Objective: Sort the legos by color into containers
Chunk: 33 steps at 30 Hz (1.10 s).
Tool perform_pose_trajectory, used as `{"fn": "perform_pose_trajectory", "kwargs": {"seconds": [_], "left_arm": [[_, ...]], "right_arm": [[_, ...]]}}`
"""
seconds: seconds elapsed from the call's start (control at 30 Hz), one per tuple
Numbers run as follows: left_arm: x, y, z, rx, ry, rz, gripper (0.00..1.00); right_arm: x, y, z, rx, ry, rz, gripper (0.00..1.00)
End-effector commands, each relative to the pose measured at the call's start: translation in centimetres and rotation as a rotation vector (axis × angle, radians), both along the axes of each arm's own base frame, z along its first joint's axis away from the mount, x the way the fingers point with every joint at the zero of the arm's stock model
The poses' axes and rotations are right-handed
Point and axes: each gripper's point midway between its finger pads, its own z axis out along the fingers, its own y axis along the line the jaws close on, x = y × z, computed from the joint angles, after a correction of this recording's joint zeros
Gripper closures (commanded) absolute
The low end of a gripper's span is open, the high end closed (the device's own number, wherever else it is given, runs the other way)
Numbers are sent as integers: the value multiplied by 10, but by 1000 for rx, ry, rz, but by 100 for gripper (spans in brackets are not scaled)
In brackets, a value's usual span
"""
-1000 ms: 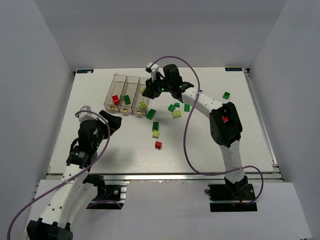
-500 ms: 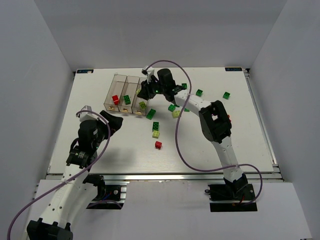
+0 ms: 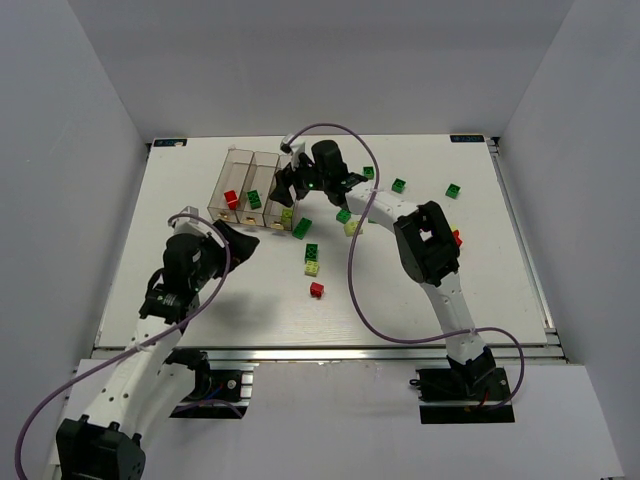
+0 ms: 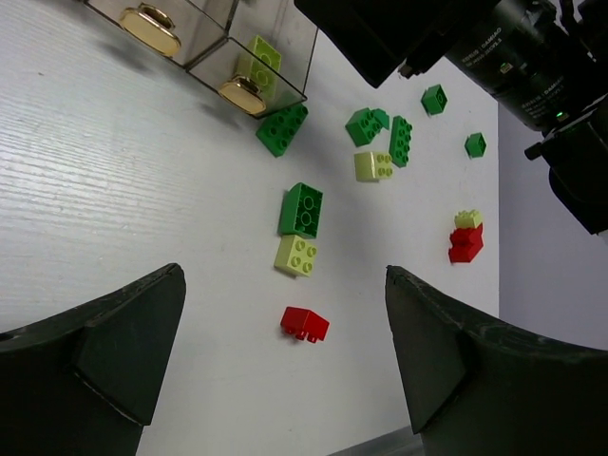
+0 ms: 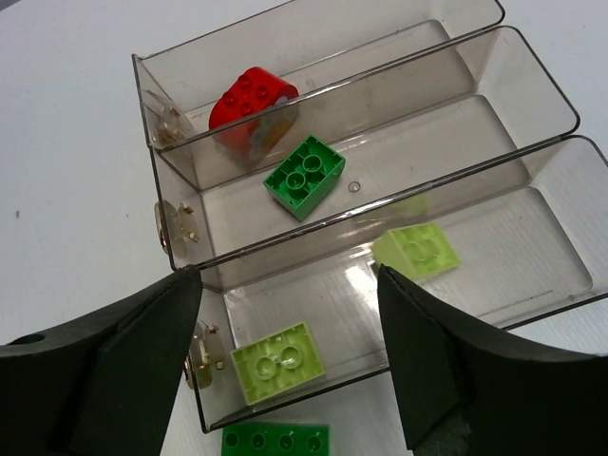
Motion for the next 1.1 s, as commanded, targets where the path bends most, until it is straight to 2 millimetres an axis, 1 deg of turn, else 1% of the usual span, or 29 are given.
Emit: {"fn": "perform_pose_trajectory", "kwargs": {"seconds": [0.0,0.03,0.07,0.13,0.17,0.2,0.23,0.27,0.3,0.33,0.37,0.4,0.43,0.47,0.5,0.53,0.57,0.63,0.67,0.7,0.73,0.77,0.83,0.87,0.9,0.97,1.0,1.03,1.07], "left_arm": [[2,-12,2,-4,-14,-87,6],[1,-16,2,3,-9,-111,7],[2,-17,-2,9,10,-124,8],[1,-20,-7,39,35,-145,12],[3,-21,-3,52,33,-150,13],[4,-31,-15,105,81,-184,16],[5,-34,-16,113,88,-189,16],[6,-37,-18,130,98,-200,16],[10,-38,-14,142,90,-195,17],[13,-41,-19,157,110,-198,17],[13,-46,-19,170,108,-213,17],[16,-47,-19,184,111,-203,17],[17,-54,-14,188,99,-218,17],[20,-57,-18,201,114,-222,18],[21,-61,-19,211,119,-224,18],[24,-63,-20,226,123,-221,18],[27,-71,-24,260,138,-225,18],[26,-78,-33,313,180,-234,18],[25,-87,-30,346,181,-247,18],[25,-93,-43,381,217,-258,18],[25,-98,-46,403,226,-265,19],[21,-108,-50,431,227,-285,19],[20,-125,-61,488,254,-326,19],[23,-130,-59,517,252,-329,19],[25,-136,-67,562,275,-335,19],[23,-136,-84,615,318,-344,19],[27,-141,-82,622,316,-345,19],[27,-143,-93,645,339,-353,19],[29,-145,-96,656,341,-363,19]], "right_arm": [[8,5,54,70,-122,13,20],[6,4,59,72,-130,20,15],[3,1,72,70,-144,29,11],[4,-7,85,49,-193,30,11],[3,-14,106,51,-230,11,11],[-6,-38,129,44,-280,35,11],[-7,-44,118,37,-255,52,14],[-13,-53,137,65,-246,49,19],[-20,-61,132,70,-204,67,25],[-18,-76,134,77,-183,63,32],[-23,-84,133,75,-154,68,47],[-33,-95,149,93,-164,80,56],[-37,-110,131,73,-121,68,72],[-41,-119,130,68,-106,59,78],[-47,-130,140,75,-104,39,82],[-46,-142,135,69,-82,16,82],[-51,-151,122,54,-43,4,79],[-62,-165,117,33,0,-17,69],[-66,-176,101,17,36,-36,62],[-71,-182,107,20,19,-51,60],[-72,-189,104,14,18,-65,57],[-76,-192,102,8,17,-67,52],[-85,-201,95,-8,28,-78,47],[-89,-203,97,-6,23,-78,45],[-93,-207,94,-8,33,-82,44],[-94,-211,92,-9,36,-87,43],[-95,-212,90,-9,45,-89,43],[-95,-215,90,-8,45,-95,43],[-95,-216,91,-5,49,-97,43]]}}
